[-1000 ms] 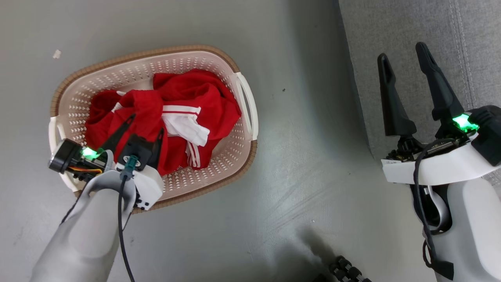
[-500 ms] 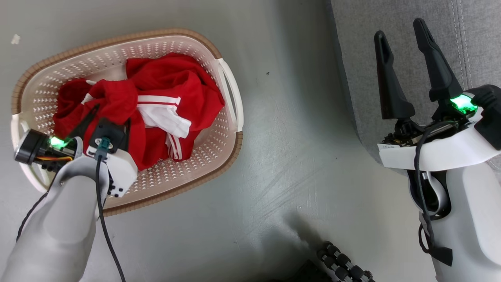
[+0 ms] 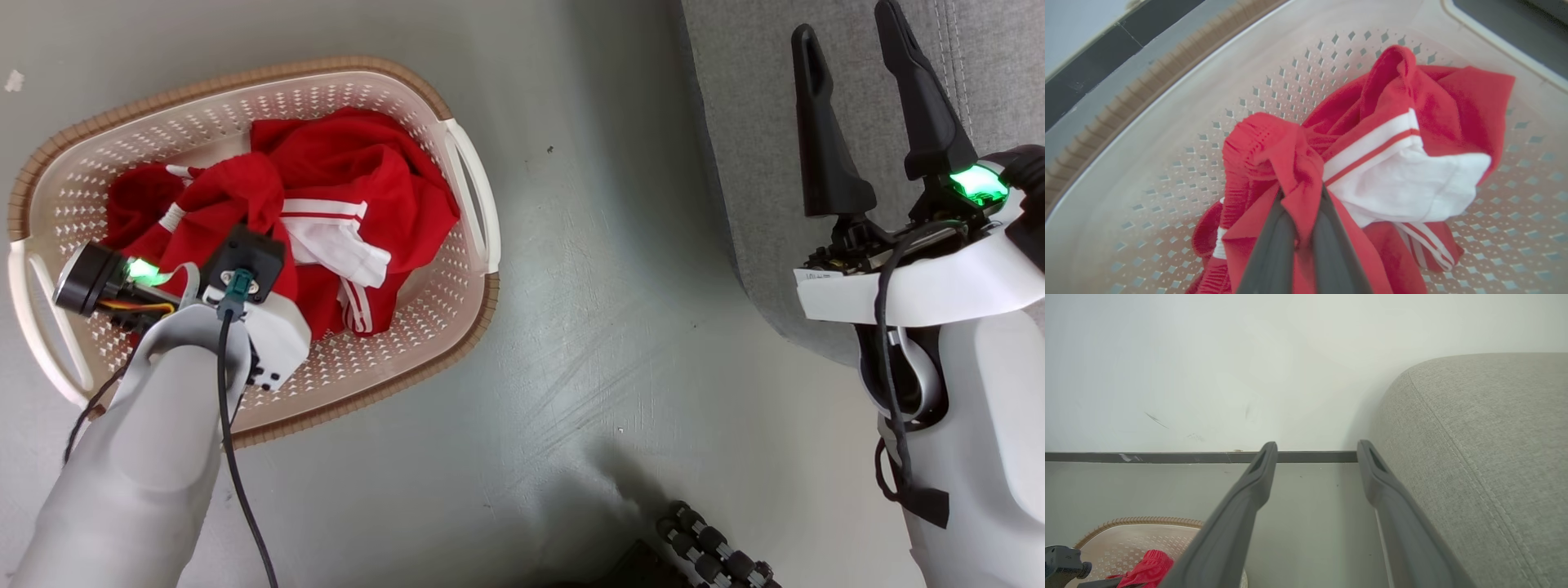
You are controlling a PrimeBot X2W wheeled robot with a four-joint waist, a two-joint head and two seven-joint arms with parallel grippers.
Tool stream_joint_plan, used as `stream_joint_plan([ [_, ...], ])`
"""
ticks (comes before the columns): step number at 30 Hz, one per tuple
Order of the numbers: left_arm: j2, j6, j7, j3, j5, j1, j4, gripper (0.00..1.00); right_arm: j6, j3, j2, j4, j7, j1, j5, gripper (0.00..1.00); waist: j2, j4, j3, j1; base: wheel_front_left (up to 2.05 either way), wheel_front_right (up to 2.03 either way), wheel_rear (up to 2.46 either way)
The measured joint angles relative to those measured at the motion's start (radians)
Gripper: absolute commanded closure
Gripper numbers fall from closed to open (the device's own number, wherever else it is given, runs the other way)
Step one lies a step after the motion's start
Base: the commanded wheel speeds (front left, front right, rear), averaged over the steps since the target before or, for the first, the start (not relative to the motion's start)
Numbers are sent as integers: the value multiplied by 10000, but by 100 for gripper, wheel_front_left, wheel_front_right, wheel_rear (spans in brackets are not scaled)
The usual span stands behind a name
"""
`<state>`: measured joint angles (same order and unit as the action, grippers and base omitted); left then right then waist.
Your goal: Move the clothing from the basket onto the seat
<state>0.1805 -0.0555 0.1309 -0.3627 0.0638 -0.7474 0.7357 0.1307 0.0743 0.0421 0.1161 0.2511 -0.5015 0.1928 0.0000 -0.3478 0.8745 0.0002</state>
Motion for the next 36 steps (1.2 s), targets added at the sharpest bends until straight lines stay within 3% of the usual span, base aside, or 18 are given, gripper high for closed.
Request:
stream_joint_plan([
  [19,-167,-31,830,280,-307,13,-1630,100,0,113,12,-619,50,-208,-539,0,0,649,-949,-1,0,0,0],
  [36,-192,-121,1127,573,-857,858,-3712,100,0,746,107,-1398,56,-356,-1333,0,0,1485,-2422,0,0,0,0],
])
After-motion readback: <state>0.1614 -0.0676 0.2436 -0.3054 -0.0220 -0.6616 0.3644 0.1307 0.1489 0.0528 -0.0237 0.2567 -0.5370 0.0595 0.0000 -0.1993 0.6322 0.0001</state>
